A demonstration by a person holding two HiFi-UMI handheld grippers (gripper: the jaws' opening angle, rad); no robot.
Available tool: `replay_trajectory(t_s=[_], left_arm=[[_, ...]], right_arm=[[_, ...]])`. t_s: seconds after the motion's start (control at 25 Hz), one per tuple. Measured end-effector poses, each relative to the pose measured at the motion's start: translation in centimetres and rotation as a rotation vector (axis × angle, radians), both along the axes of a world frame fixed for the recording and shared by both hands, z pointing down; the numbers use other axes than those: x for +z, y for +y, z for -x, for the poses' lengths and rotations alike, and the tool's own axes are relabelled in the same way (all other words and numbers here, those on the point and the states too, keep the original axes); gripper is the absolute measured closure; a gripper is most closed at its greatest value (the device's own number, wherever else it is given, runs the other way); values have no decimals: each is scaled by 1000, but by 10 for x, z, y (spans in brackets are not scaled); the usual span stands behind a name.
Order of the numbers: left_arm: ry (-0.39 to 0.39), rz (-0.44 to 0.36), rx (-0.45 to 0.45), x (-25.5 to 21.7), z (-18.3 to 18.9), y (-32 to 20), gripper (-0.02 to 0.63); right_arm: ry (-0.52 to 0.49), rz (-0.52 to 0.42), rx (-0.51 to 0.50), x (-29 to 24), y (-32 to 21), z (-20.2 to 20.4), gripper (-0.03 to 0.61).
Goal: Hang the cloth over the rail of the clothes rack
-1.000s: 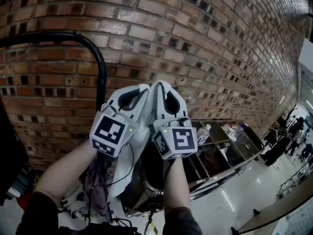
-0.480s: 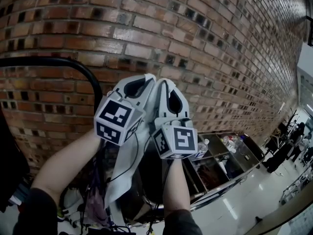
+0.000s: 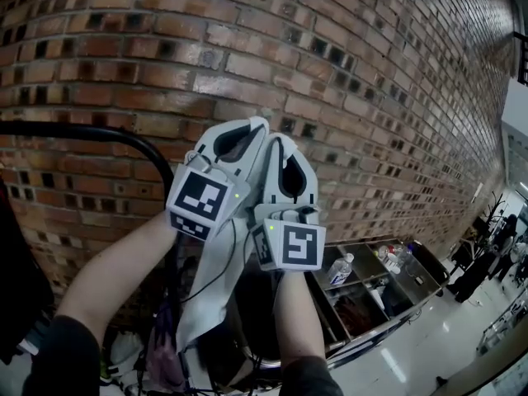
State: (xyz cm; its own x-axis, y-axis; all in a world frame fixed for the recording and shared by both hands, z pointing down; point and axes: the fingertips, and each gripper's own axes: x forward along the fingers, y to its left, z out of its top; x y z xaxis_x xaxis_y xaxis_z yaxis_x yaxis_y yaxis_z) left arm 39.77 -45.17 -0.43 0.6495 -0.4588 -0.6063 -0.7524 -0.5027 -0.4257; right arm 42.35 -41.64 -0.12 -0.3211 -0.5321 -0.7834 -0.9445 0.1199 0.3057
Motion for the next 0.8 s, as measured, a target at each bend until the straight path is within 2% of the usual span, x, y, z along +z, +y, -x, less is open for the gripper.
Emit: replay_trajectory(t_s=[0.2,0.4,0.68,0.8], left_arm=[[-73,-93,-47,-47,10,-11,568],[-98,-147,-113,-71,41,-14,568],[-106,-234,-241,-106,123,8,568],[-71,-231,-277,-115,172,10,568]], right_arm=[[-25,-48,-52,-18,1,18,538],[39,-63,-75,-21,-6,55,538],[97,-51,-93,-39,4,122,538],[59,-69,-128,-49,16,147,538]])
